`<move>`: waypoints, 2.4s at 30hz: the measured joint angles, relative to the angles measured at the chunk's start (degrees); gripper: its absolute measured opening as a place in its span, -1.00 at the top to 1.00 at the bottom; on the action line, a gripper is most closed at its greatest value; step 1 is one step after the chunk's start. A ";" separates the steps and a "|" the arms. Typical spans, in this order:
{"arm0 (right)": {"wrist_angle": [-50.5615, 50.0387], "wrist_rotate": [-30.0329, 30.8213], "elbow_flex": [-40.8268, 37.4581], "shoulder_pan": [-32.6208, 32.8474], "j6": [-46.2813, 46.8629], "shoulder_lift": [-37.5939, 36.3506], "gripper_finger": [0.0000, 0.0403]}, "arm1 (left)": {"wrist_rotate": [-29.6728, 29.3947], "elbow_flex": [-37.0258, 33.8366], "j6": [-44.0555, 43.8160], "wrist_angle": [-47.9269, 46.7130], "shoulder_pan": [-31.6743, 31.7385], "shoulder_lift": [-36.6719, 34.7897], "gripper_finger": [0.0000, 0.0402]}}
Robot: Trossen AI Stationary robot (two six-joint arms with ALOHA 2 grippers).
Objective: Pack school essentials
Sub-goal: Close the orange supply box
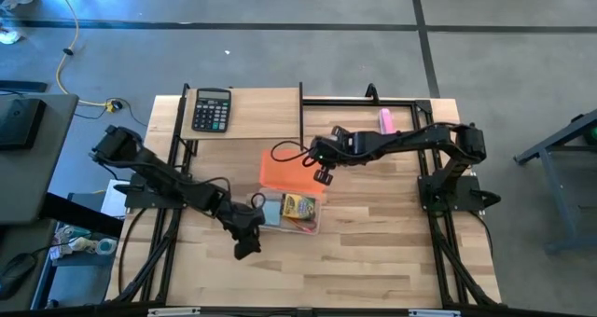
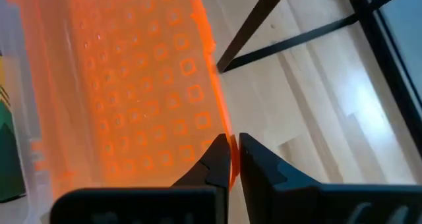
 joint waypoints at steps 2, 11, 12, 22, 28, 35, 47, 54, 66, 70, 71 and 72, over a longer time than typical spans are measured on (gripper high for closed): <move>-0.04 0.55 0.00 0.41 -0.28 0.00 0.94 | -1.87 -0.04 -0.47 0.01 0.00 1.12 0.50; 0.00 2.35 -0.02 3.55 -0.52 0.00 0.94 | -7.11 -0.04 -4.16 0.69 0.02 3.32 0.50; 0.00 2.41 -0.02 3.96 -0.52 0.01 0.94 | -7.67 -0.04 -4.53 1.16 0.02 3.32 0.50; -0.56 6.82 1.32 6.49 -0.47 0.02 0.94 | -10.24 -0.04 -6.87 3.98 0.02 3.30 0.50; -1.76 8.20 3.62 6.99 -0.50 0.02 0.94 | -10.63 -0.04 -7.52 3.94 0.00 3.30 0.50; -1.95 8.45 4.00 6.94 -0.46 0.02 0.94 | -11.76 -0.04 -7.46 3.98 0.00 3.30 0.50; -3.20 8.26 4.04 6.25 0.18 3.52 0.94 | -13.86 -0.02 -1.47 3.99 -2.93 3.25 0.50; -3.45 7.10 4.04 6.16 1.42 3.54 0.94 | -22.16 0.04 3.14 -0.08 -4.37 3.17 0.50; -3.61 6.78 4.04 6.86 1.69 3.50 0.94 | -24.65 0.02 3.02 -0.39 -4.37 3.17 0.50; -3.59 7.33 4.04 7.57 2.56 3.46 0.94 | -24.75 0.02 2.33 -0.39 -4.35 3.17 0.50; -3.58 7.36 4.04 7.73 2.56 3.45 0.94 | -24.81 0.02 1.99 -0.36 -4.35 3.17 0.50; -3.58 7.63 4.04 7.97 2.56 3.45 0.94 | -24.87 0.02 1.99 -0.36 -4.35 3.17 0.50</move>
